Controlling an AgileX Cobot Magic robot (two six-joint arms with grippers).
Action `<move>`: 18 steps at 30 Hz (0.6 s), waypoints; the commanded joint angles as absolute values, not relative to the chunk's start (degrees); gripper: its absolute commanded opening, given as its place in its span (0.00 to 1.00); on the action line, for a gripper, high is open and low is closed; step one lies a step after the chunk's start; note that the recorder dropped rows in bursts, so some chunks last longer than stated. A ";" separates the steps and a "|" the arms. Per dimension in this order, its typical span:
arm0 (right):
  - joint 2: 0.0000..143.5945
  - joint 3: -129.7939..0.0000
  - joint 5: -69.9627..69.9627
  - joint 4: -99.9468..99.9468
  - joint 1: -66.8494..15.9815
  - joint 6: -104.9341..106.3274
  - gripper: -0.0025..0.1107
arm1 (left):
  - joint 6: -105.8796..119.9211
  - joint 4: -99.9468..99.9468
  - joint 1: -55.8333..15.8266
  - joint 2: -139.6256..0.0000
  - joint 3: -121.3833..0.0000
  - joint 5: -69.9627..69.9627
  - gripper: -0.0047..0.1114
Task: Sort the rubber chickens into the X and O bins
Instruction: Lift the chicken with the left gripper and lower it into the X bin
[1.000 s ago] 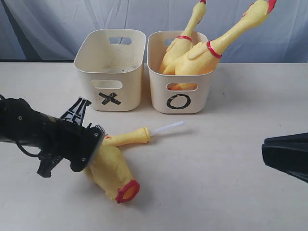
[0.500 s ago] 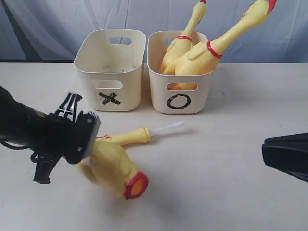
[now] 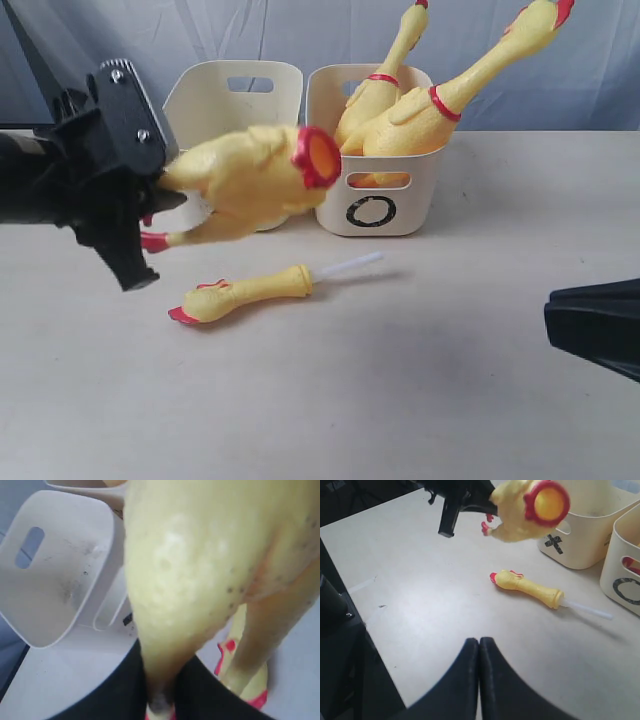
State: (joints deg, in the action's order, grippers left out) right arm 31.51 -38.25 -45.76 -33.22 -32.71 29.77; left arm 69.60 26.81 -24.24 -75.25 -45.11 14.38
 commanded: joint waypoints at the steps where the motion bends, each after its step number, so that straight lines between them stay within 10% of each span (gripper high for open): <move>1: 31.20 -38.00 -45.89 -32.87 -32.64 30.15 0.02 | 57.62 27.39 -24.62 -74.69 -50.69 12.85 0.04; 18: 31.20 -38.00 -46.12 -32.87 -32.64 30.04 0.02 | 20.23 16.59 -19.50 -91.98 -78.33 29.69 0.04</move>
State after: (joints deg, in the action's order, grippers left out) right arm 31.51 -38.25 -46.03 -33.11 -32.71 29.85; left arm 24.90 20.94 -19.62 -89.18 -74.26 27.42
